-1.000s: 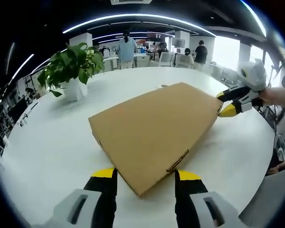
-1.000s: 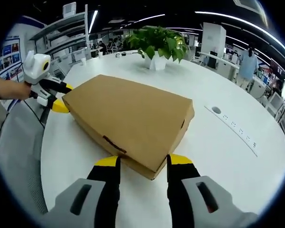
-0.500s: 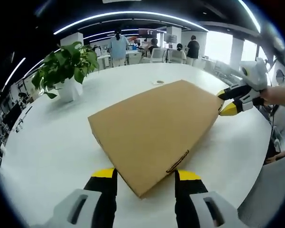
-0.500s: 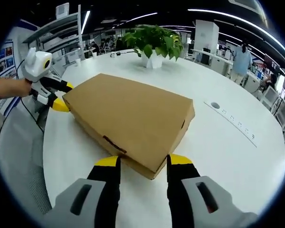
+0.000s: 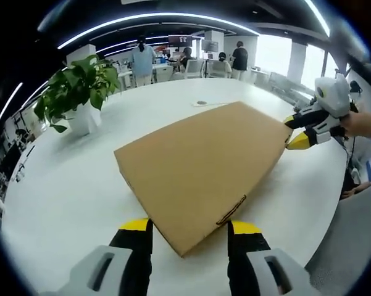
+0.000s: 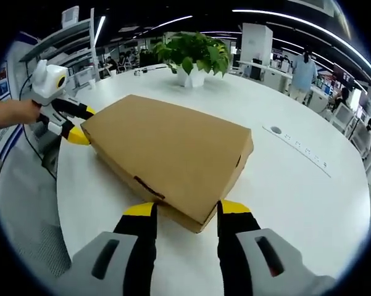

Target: Operate the shoe box by opening the lid, removing the specified soft item, and placing it in the target area until the item is outside and the box remains undamaged.

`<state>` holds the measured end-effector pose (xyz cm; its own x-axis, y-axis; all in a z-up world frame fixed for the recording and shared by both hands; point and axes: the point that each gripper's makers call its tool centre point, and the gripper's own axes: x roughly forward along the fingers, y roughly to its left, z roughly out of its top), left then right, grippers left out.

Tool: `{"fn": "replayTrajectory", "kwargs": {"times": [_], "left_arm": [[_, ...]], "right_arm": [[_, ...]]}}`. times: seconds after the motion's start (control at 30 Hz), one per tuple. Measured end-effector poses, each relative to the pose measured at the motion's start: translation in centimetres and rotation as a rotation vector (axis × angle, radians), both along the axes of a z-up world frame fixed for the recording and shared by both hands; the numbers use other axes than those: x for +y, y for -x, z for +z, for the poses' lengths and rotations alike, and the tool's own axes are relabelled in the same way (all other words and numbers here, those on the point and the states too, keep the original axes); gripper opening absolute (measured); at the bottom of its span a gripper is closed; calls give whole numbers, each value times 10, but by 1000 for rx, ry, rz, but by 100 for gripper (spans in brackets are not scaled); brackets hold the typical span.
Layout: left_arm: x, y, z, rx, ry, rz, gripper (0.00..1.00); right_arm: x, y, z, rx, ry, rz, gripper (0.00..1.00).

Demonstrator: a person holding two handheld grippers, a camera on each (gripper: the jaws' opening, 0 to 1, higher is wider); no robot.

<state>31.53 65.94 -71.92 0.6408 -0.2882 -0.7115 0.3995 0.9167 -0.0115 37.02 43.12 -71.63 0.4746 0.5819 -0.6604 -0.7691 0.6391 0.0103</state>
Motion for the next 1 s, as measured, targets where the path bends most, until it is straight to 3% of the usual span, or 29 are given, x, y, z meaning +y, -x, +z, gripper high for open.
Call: {"fn": "replayTrajectory", "kwargs": {"times": [1.0], "left_arm": [[34,11,-1,58,-49,-177,48]], "right_arm": [[28,50,0,-1,0,-153,34]]}}
